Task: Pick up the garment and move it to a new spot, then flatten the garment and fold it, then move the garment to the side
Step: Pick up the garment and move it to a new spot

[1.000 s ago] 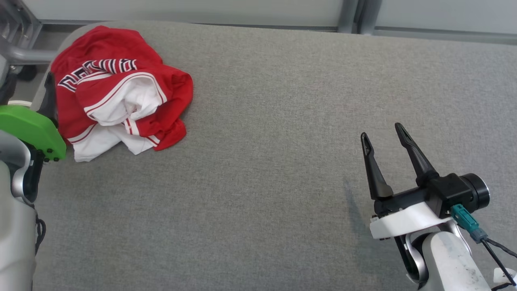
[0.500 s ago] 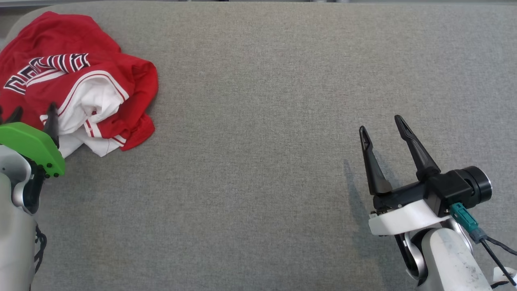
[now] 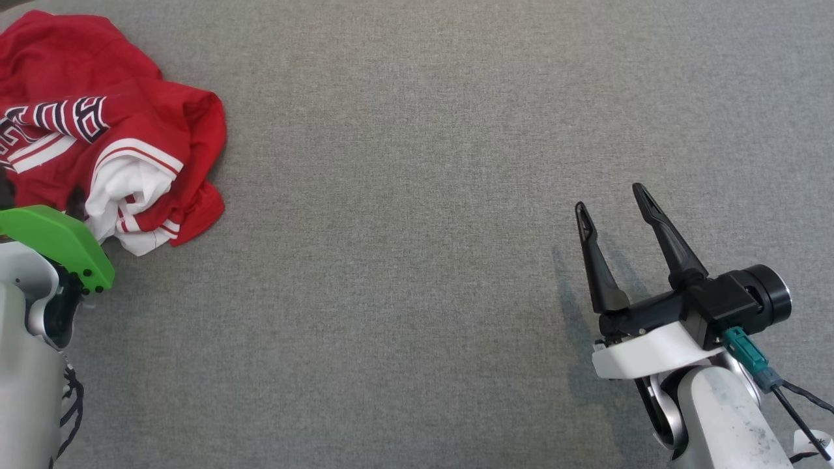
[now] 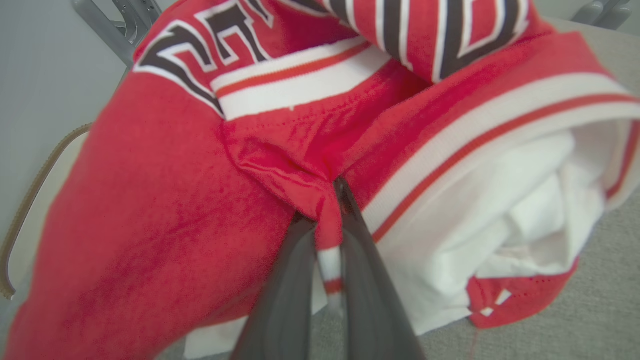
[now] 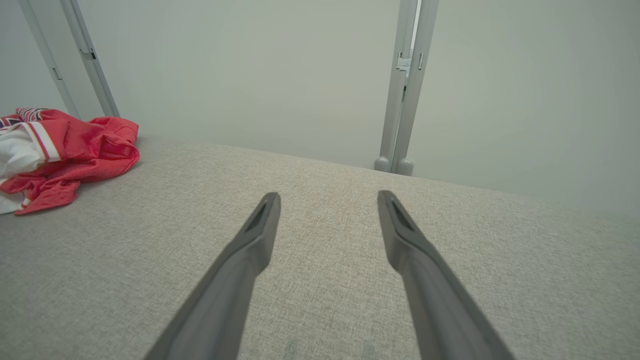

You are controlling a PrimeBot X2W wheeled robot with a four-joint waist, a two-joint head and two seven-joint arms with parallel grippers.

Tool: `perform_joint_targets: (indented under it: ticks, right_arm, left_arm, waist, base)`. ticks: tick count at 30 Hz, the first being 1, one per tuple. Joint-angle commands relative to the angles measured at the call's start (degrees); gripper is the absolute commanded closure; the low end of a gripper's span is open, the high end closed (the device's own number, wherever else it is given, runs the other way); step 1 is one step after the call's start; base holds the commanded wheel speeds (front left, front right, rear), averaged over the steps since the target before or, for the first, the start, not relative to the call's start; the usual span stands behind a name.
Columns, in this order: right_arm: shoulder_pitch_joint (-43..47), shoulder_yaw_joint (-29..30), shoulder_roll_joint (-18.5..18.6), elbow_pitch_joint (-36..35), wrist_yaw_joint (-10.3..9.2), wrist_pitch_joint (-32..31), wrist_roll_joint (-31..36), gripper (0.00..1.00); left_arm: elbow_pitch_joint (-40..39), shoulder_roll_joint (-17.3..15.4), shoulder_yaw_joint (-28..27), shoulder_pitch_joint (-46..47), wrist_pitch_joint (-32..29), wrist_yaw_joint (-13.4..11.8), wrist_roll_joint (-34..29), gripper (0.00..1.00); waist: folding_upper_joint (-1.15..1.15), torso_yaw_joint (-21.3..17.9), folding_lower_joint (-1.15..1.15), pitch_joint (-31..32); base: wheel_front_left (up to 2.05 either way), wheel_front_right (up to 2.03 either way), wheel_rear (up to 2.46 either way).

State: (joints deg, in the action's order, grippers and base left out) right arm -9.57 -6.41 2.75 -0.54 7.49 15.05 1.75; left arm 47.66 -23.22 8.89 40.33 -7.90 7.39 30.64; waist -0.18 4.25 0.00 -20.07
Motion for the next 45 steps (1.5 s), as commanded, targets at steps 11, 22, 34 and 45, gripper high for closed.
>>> perform_joint_targets:
  ticks: [11, 22, 34, 45]
  right_arm:
    - [-0.31, 0.45, 0.23, 0.89, 0.00, 0.15, -0.87, 0.00]
    - [1.25, 0.04, 0.24, 1.78, 0.00, 0.15, -2.97, 0.00]
    - [3.03, 0.73, 0.24, 2.22, 0.00, 0.15, -4.56, 0.00]
    - [5.12, 2.05, 0.24, 2.63, 0.00, 0.15, -5.61, 0.00]
  left_arm:
    - [0.32, -3.24, 1.66, 3.64, 4.55, 0.09, -0.15, 1.00]
    - [-5.86, -6.31, 6.84, 6.08, 4.62, 0.08, 0.23, 1.00]
    - [-15.33, -8.36, 12.16, 7.75, 4.22, 0.08, -0.84, 1.00]
    - [-25.63, -6.79, 16.07, 9.58, 3.23, 0.00, -1.54, 1.00]
  waist:
    - [0.18, 0.03, 0.00, 2.22]
    - [0.18, 0.92, 0.00, 7.20]
    - [0.18, -0.21, 0.00, 12.04]
    - [0.18, -3.28, 0.00, 16.39]
  base:
    - [0.00, 0.00, 0.00]
    - [0.00, 0.00, 0.00]
    - [0.00, 0.00, 0.00]
    - [0.00, 0.00, 0.00]
